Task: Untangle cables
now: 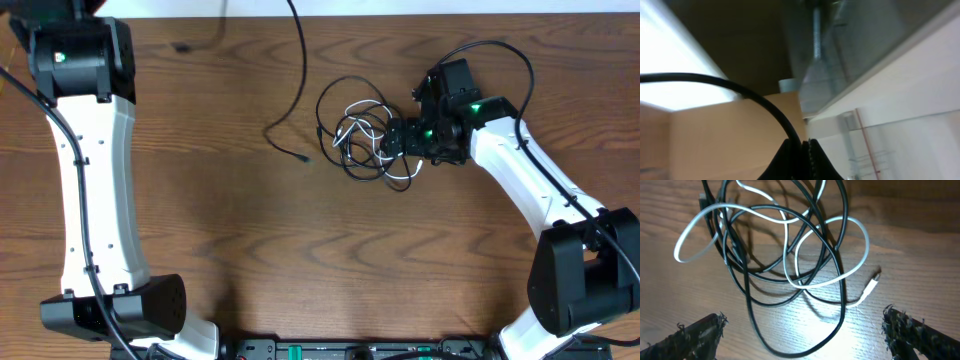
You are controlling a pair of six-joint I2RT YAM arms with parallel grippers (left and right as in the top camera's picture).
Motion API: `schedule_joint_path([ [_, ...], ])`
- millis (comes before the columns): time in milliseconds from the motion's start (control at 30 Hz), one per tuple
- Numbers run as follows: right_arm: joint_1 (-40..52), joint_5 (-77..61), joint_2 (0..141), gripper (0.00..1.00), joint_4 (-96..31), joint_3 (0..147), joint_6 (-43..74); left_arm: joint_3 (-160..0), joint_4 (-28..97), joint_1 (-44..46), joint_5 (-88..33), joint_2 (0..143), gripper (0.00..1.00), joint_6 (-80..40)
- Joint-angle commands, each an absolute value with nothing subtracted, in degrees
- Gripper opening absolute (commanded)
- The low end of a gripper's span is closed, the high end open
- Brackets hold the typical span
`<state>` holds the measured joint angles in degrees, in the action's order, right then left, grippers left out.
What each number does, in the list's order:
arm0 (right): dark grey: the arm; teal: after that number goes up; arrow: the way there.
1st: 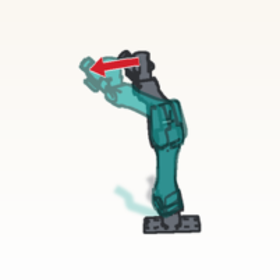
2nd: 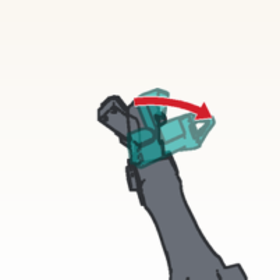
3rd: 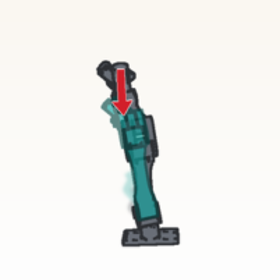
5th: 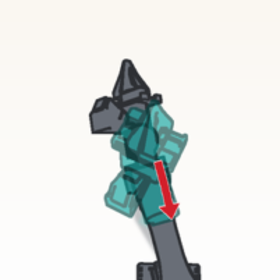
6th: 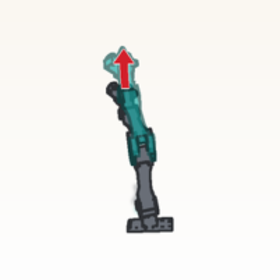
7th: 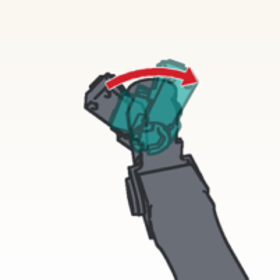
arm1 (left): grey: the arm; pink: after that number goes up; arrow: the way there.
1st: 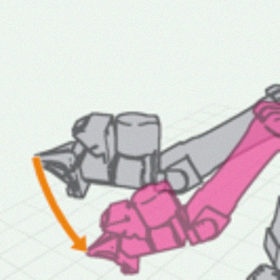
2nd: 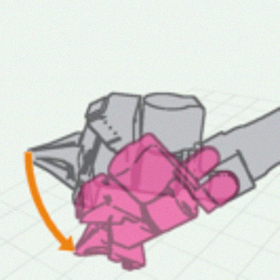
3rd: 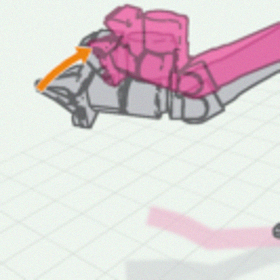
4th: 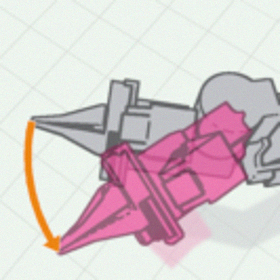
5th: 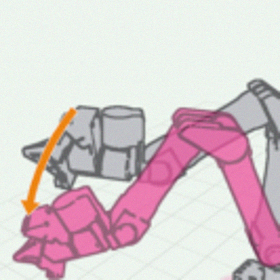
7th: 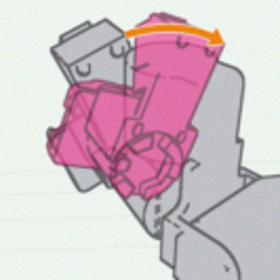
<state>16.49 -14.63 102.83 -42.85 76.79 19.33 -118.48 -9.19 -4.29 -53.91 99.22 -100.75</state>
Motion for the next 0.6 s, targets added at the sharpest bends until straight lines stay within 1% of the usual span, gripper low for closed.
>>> schedule_joint_path([
  [0, 16.75, -15.42, 103.0, 0.99, -43.0, 76.93, 19.68, -119.39, 0.12, -4.45, -51.53, 98.41, 0.07, -83.31],
  [33, 16.56, -15.42, 102.78, 0.99, -43.05, 76.95, 19.68, -119.39, 4.4, -4.45, -48.95, 98.41, 0.07, -77.32],
  [67, 16.47, -15.42, 102.67, 0.99, -43.05, 76.93, 19.68, -119.39, 5.43, -4.45, -47.64, 98.41, 0.08, -74.94],
  [233, 16.32, -15.44, 102.65, 0.99, -43.07, 76.95, 19.68, -119.39, 7.31, -4.45, -37.26, 98.41, 0.07, -56.47],
  [300, 16.32, -15.4, 102.65, 0.99, -43.18, 76.95, 19.66, -119.39, 13.63, -4.45, -26.7, 98.43, 0.07, -47.97],
  [333, 16.32, -15.38, 102.65, 0.99, -43.31, 76.93, 19.66, -119.39, 15.53, -4.45, -23.31, 98.43, 0.07, -45.6],
  [367, 16.27, -15.33, 102.65, 0.99, -43.55, 76.93, 19.57, -119.37, 19.55, -4.43, -15.03, 98.56, 0.07, -41.12],
  [433, 16.23, -15.03, 102.65, 0.99, -43.99, 76.93, 19.25, -119.33, 23.66, -4.43, -3.29, 99.53, 0.08, -35.22],
  [500, 16.16, -14.06, 102.65, 0.99, -44.18, 76.93, 19.25, -119.24, 24.82, -4.45, -0.36, 100.86, 0.07, -28.97],
  [567, 16.14, -13.65, 102.65, 0.99, -44.18, 76.93, 19.25, -119.22, 25.74, -4.43, -0.47, 102.08, 0.07, -25.65],
])
